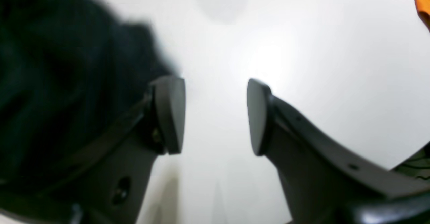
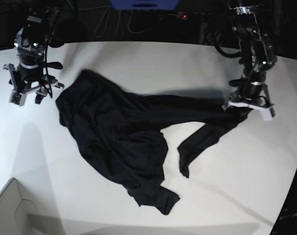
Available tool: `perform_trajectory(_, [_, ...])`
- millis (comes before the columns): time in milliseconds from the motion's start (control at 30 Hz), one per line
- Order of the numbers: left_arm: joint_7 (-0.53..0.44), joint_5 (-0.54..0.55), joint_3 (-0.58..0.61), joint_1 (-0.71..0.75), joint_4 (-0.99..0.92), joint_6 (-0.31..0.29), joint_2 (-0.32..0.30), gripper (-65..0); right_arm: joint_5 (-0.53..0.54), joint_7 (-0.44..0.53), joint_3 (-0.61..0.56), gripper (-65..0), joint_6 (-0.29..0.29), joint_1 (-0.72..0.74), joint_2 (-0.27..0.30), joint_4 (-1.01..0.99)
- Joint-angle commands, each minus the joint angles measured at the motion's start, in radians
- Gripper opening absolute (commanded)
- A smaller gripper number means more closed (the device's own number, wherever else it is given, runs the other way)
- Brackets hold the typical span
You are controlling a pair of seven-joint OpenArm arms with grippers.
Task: Layout the t-shirt on the table in an organized manner, then fold the t-shirt properly
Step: 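Grasp another edge with the left gripper and stretch the shirt apart, then release the left gripper and regrasp the shirt body nearer the middle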
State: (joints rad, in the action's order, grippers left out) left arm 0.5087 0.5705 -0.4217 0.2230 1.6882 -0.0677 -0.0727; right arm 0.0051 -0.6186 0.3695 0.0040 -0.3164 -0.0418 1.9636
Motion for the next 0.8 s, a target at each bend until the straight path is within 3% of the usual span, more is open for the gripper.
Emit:
perform_trajectory(0, [-0.011,0.027,-0.035,0.031,0.043,-0.005,-0.012,-64.7,0.0,0.022,-0.014,-35.2,0.004,0.003,0.006,0.02])
perform_trajectory(200, [-0.011,0.133,-0.193,0.118,0.109,-0.007,-0.012,-64.8,0.0,0.015,-0.088,-35.2,0.004,-0.003,0.006,0.02])
perform_trajectory(467, [-0.009,0.148,-0.2,0.115,0.095,-0.005,-0.005,-64.5,0.0,-0.011,-0.183,-35.2,0.015,-0.026,0.012,0.02])
perform_trajectory(633, [-0.009,0.15,-0.2,0.102,0.105,-0.007,-0.003,-62.8,0.0,-0.103,-0.263,-34.8,0.187,-0.002,0.027,0.01])
perform_trajectory(700, [-0.009,0.156,-0.2,0.083,0.106,-0.007,-0.003,-57.7,0.0,-0.117,-0.274,-34.7,0.241,0.003,0.027,0.01])
perform_trajectory(767, [-0.009,0.191,-0.2,0.077,0.106,-0.002,-0.003,-47.9,-0.001,-0.116,-0.286,-33.7,0.267,0.003,0.027,0.006])
